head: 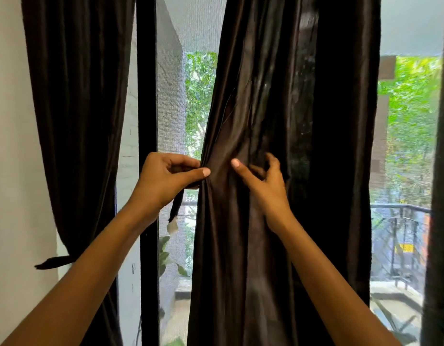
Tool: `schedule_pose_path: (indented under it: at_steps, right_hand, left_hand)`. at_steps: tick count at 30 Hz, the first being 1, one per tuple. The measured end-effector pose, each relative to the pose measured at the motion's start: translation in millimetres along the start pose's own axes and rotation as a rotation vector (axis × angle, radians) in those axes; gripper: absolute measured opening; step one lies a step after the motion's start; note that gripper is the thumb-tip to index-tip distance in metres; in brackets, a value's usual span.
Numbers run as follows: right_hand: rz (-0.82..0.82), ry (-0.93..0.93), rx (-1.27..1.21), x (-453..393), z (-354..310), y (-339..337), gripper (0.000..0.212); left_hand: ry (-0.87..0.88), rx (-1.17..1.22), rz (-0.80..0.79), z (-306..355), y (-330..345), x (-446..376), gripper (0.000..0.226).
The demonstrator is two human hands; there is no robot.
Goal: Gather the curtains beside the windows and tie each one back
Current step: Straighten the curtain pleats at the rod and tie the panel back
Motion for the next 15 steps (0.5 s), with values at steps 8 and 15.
schedule_pose_path:
  at_steps: [8,15]
  right_hand:
    - [0.14,-0.19,0.112,12,-24,-1,0.027]
    - [0.321,-0.36,0.424,51,-53,9,0.012]
  left_hand:
    - [0.05,-0.174,0.075,4,-6,0,0.013]
    - [0.214,-0.511,0.2,28,7,10,0.006]
Point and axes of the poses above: each hand's wrist, its own x-axis away from the middle knuckle, its own y-axis out of the palm, z = x × y, the point moved 8 cm from there along -x, towards the middle knuckle, and after that the axes turned 13 degrees about -z, right-handed, at the moved point
